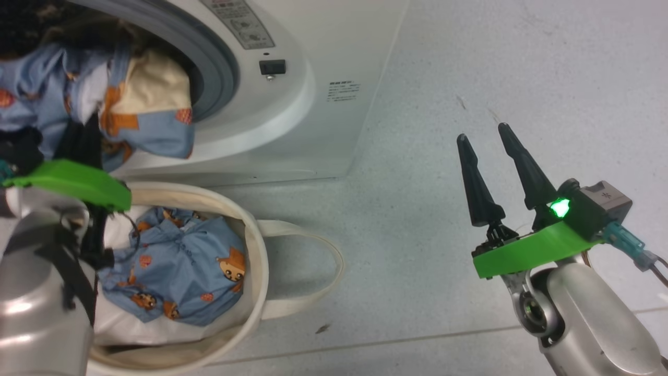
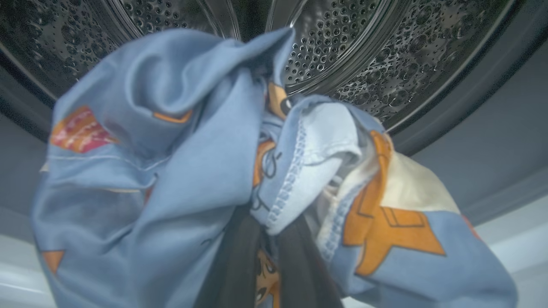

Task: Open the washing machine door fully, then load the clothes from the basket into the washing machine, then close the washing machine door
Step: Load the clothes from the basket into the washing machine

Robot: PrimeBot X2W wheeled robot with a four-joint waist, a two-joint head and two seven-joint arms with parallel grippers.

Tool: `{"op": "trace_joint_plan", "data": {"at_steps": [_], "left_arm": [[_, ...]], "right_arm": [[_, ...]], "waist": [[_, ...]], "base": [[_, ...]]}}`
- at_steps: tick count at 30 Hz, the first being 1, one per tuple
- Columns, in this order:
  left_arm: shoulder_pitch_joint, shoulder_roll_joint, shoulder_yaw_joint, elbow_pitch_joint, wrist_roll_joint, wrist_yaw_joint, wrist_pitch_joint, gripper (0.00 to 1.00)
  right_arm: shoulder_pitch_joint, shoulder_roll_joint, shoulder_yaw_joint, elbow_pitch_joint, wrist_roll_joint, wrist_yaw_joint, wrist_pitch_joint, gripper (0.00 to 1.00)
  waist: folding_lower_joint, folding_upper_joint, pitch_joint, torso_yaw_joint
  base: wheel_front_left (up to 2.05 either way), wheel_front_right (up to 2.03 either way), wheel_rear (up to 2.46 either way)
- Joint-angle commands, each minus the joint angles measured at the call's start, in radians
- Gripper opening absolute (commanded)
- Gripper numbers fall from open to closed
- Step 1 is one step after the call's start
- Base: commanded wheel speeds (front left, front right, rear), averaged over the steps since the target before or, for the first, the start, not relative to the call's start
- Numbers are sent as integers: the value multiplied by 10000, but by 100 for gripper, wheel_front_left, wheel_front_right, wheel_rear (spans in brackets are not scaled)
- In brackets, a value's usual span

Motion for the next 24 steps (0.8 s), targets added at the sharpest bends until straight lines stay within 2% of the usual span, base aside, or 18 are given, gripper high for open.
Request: {"op": "trace_joint_plan", "data": {"at_steps": [1, 13, 16, 20, 24], "left_arm": [[-618, 457, 320, -277, 133, 18, -120, 0], [-2311, 835, 870, 676, 657, 24, -120, 0], [-2769, 951, 1225, -56, 821, 105, -120, 0], [-2980, 795, 1699, -1282, 972, 72, -120, 0], [-3106, 611, 1821, -1605, 1189, 40, -120, 0]], "right_arm": [[107, -143, 145, -247, 33, 8, -122, 100], [531, -767, -268, -557, -67, 8, -122, 100], [578, -820, -360, -764, -54, 8, -122, 100], [691, -862, -560, -994, -77, 8, -122, 100], [786, -807, -693, -1089, -104, 8, -122, 100]], "waist": [[3, 0, 140, -49], [3, 0, 630, -811], [3, 0, 850, -969], [3, 0, 1167, -1108], [3, 0, 1373, -1200]], "base": [[0, 0, 0], [0, 0, 0], [0, 0, 0], [0, 0, 0], [0, 0, 0]]}}
